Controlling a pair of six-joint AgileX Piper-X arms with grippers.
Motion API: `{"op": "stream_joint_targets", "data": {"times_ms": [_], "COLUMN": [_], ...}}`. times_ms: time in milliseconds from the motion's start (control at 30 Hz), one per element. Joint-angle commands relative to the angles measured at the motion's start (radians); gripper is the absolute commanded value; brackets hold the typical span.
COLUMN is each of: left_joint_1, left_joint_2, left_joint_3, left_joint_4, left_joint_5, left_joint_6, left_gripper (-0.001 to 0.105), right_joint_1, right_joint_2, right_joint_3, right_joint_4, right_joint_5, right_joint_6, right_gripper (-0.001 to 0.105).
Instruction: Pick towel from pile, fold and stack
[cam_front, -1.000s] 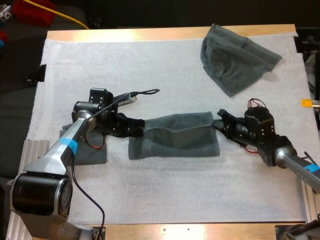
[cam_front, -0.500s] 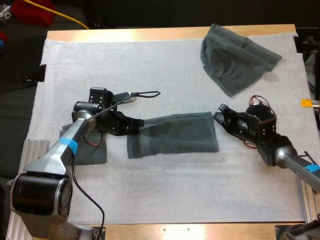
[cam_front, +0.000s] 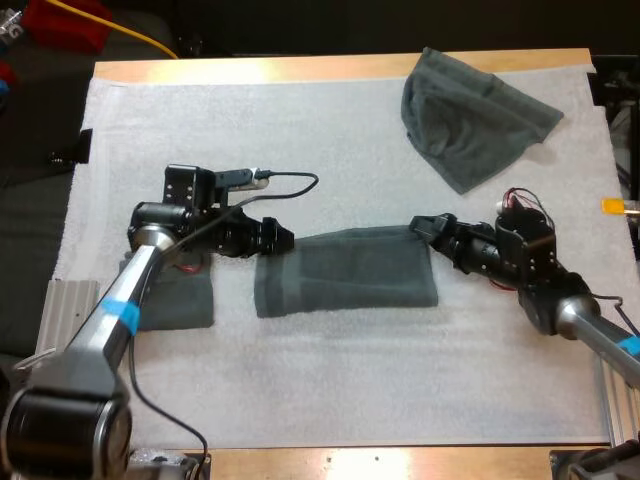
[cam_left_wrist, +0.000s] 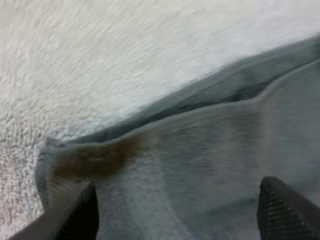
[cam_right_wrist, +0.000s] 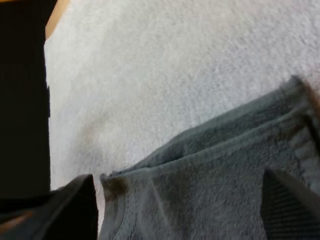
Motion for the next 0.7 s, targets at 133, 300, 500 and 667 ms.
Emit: {"op": "stream_joint_targets", "data": {"times_ms": [133, 300, 500, 667], "left_joint_1": [0.0, 0.0, 0.0, 0.0], "left_joint_2": [-0.132, -0.25, -0.382, -0.479], "left_joint_3": [-0.011, -0.011, -0.011, -0.011], "left_joint_4": [0.079, 0.166, 0.264, 0.342], "left_joint_5": [0.016, 0.016, 0.014, 0.014], "left_joint_6": [0.025, 0.033, 0.036, 0.036], "left_gripper": [0.064, 0.064, 0.064, 0.064], "right_joint_1": [-0.004, -0.004, -0.004, -0.004], "right_joint_2": [-0.113, -0.235, -0.379, -0.499], "right_joint_3": [-0.009, -0.009, -0.009, -0.009], "right_joint_4": [0.126, 0.28, 0.465, 0.625], "right_joint_5": [0.009, 0.009, 0.009, 0.009], "right_joint_6": [-0.068, -0.14, -0.223, -0.297], "right_gripper": [0.067, 0.067, 0.067, 0.067]}}
